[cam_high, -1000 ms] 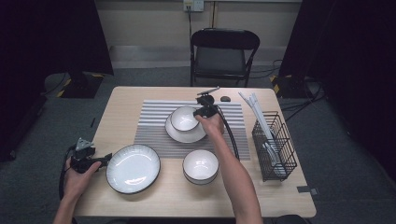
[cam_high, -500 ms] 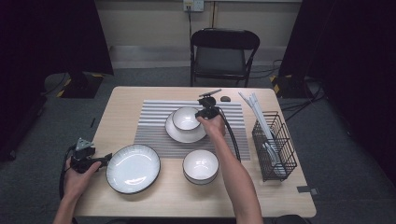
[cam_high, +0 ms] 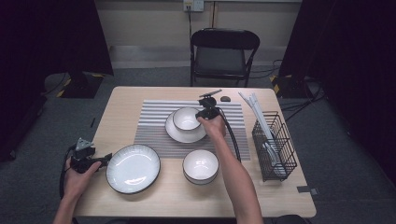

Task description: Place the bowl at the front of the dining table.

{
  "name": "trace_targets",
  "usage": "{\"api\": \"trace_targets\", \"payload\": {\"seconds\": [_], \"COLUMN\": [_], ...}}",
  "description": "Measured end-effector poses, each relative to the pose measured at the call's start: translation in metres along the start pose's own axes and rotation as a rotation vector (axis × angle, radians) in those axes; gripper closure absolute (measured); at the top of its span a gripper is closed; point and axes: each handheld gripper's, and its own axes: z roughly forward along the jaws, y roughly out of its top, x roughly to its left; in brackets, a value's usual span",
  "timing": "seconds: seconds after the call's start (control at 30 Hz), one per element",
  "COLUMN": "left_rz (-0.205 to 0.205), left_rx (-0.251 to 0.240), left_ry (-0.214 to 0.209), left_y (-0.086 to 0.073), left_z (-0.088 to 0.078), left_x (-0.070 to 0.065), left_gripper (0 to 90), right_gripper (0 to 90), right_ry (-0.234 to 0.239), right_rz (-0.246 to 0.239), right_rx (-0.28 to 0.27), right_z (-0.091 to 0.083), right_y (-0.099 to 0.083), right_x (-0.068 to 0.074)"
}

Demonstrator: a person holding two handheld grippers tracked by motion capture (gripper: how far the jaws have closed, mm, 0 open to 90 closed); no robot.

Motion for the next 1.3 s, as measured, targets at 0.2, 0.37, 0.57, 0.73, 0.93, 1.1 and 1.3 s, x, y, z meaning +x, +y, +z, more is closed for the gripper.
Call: {"api": "trace_targets", "payload": {"seconds": [0.2, 0.37, 0.57, 0.73, 0.93, 1.1, 1.3], "left_rz": [0.000, 0.000, 0.000, 0.000, 0.000, 0.001, 0.000], "left_rx": [0.000, 0.000, 0.000, 0.000, 0.000, 0.000, 0.000], "left_ry": [-0.001, -0.001, -0.001, -0.001, -0.001, -0.001, -0.001], "left_y": [0.0000, 0.0000, 0.0000, 0.0000, 0.0001, 0.0001, 0.0001], "left_z": [0.0000, 0.0000, 0.0001, 0.0001, 0.0001, 0.0001, 0.0002], "left_x": [0.0000, 0.0000, 0.0001, 0.0001, 0.0001, 0.0001, 0.0002], "left_gripper": [20.7, 20.7, 20.7, 20.7, 20.7, 20.7, 20.6], "right_gripper": [83.0, 82.8, 80.1, 71.5, 55.9, 45.3, 36.3], "right_ry": [-0.003, 0.002, 0.013, 0.015, 0.036, 0.046, 0.053], "right_rz": [0.007, 0.001, 0.003, 0.009, 0.022, 0.028, 0.026], "right_rx": [0.004, -0.005, -0.010, -0.011, -0.022, -0.021, -0.023], "right_z": [-0.0005, -0.0005, -0.0006, -0.0011, -0.0025, -0.0026, -0.0033], "right_y": [-0.0001, -0.0011, -0.0018, -0.0017, -0.0021, -0.0024, -0.0027], "right_x": [-0.0001, -0.0007, -0.0022, -0.0029, -0.0013, -0.0012, -0.0016]}}
